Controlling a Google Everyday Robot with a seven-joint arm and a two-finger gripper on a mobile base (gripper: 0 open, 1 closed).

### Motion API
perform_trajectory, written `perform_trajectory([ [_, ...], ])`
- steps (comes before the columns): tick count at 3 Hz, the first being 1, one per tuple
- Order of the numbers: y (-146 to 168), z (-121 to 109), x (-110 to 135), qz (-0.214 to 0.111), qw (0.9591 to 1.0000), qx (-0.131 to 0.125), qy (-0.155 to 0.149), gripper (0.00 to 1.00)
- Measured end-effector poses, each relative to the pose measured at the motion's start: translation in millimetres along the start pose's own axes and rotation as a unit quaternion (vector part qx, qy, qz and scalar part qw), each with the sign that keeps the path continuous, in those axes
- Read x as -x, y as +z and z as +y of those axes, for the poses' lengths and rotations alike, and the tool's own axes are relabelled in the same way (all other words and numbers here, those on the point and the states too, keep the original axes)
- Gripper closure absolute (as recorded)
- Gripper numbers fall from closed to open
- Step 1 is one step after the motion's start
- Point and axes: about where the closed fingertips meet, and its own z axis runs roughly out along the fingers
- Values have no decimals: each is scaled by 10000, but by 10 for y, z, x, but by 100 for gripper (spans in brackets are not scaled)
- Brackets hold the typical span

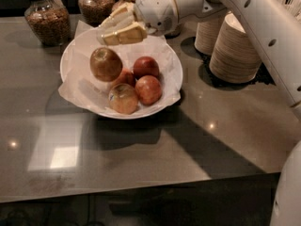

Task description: Pick apple from white bowl

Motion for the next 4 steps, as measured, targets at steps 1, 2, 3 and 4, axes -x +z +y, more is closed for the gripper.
perform_trajectory([
  [1,-143,19,73,101,9999,-57,-32,100],
  [2,-178,24,89,125,9999,-73,-40,100],
  [3,-178,24,89,125,9999,-73,-40,81],
  [4,-178,24,89,126,9999,-73,-40,58],
])
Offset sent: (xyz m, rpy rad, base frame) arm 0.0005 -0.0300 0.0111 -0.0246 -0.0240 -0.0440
